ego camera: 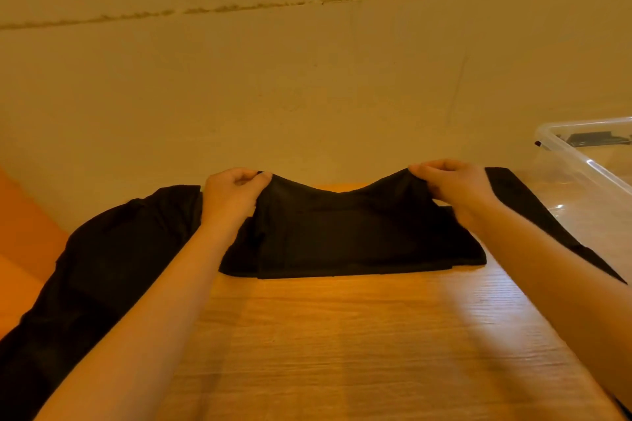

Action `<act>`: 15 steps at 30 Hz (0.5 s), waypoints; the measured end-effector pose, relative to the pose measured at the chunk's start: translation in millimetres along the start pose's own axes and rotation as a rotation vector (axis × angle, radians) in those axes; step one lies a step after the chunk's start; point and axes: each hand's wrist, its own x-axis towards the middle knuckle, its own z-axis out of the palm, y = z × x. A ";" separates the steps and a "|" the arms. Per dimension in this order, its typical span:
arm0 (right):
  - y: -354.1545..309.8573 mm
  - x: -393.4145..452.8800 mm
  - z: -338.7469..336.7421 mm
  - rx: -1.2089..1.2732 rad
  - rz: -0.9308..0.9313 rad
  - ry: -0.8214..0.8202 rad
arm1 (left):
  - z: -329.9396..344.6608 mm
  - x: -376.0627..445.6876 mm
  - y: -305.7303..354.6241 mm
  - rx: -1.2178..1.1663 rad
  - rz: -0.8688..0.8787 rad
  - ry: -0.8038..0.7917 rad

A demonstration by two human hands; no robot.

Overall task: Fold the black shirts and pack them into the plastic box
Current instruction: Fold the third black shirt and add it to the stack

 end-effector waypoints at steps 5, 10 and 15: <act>5.1 -43.0 39.3 0.146 0.072 -0.125 | 43.4 -45.0 9.9 0.052 0.085 -0.067; 18.1 -74.1 65.2 0.212 0.101 -0.177 | 76.0 -80.7 1.8 0.020 0.117 -0.105; 28.7 -85.8 70.4 0.293 0.120 -0.162 | 86.2 -101.9 -10.2 -0.058 0.134 -0.101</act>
